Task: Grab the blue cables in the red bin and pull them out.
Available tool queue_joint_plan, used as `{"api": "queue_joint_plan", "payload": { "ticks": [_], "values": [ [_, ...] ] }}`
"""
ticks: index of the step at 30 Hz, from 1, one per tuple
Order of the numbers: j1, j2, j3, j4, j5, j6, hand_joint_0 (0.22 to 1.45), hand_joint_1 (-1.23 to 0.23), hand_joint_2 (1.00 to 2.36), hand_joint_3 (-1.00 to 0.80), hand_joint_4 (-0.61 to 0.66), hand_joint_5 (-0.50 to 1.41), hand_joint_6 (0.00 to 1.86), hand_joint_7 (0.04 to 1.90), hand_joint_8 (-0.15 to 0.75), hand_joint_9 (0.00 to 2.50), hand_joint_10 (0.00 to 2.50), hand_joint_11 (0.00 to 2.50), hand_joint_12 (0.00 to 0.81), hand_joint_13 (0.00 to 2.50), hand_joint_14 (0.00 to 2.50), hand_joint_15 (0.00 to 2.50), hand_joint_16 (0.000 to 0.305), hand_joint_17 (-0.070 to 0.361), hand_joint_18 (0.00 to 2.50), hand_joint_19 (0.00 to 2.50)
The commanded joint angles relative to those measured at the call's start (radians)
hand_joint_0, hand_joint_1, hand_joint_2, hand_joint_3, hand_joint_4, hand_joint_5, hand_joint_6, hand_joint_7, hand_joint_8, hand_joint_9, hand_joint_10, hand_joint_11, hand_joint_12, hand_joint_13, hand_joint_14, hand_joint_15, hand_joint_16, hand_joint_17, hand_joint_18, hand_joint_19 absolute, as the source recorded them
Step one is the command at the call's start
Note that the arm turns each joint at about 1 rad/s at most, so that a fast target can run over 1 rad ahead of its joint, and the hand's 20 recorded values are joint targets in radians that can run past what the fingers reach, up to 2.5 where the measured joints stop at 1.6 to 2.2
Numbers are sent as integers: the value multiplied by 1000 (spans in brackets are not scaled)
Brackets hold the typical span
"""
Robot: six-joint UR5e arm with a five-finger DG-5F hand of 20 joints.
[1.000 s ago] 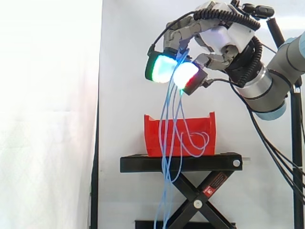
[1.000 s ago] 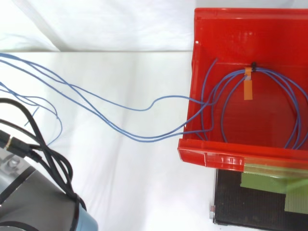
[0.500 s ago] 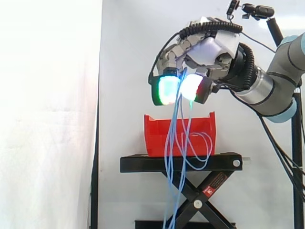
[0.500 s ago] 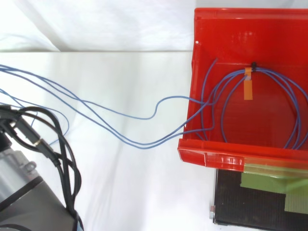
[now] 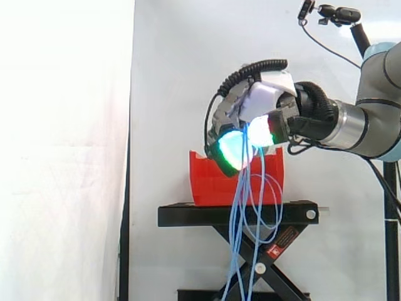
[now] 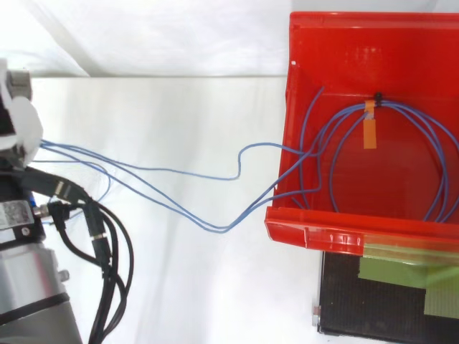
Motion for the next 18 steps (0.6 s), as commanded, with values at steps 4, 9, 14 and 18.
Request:
{"api": "queue_joint_plan", "payload": {
  "ticks": [4, 9, 14, 18],
  "values": [
    [15, 1, 0, -156, 102, 280, 800, -904, 1000, -1000, 278, 993, 5, 839, 250, 1383, 35, 1066, 329, 1561, 178, 1570, 41, 93, 961, 1211],
    [21, -1, 0, -224, 139, 362, 800, -905, 1000, -1000, 277, 991, 5, 838, 253, 1380, 35, 1057, 330, 1559, 179, 1573, 41, 93, 960, 1212],
    [24, -1, 0, -234, 145, 375, 801, -904, 1000, -1000, 272, 989, 5, 836, 256, 1377, 36, 1061, 336, 1560, 176, 1574, 42, 93, 959, 1212],
    [24, 1, 0, -236, 148, 375, 800, -903, 1000, -1000, 287, 969, 7, 802, 248, 1373, 36, 1065, 335, 1560, 182, 1567, 42, 93, 960, 1213]
  ]
}}
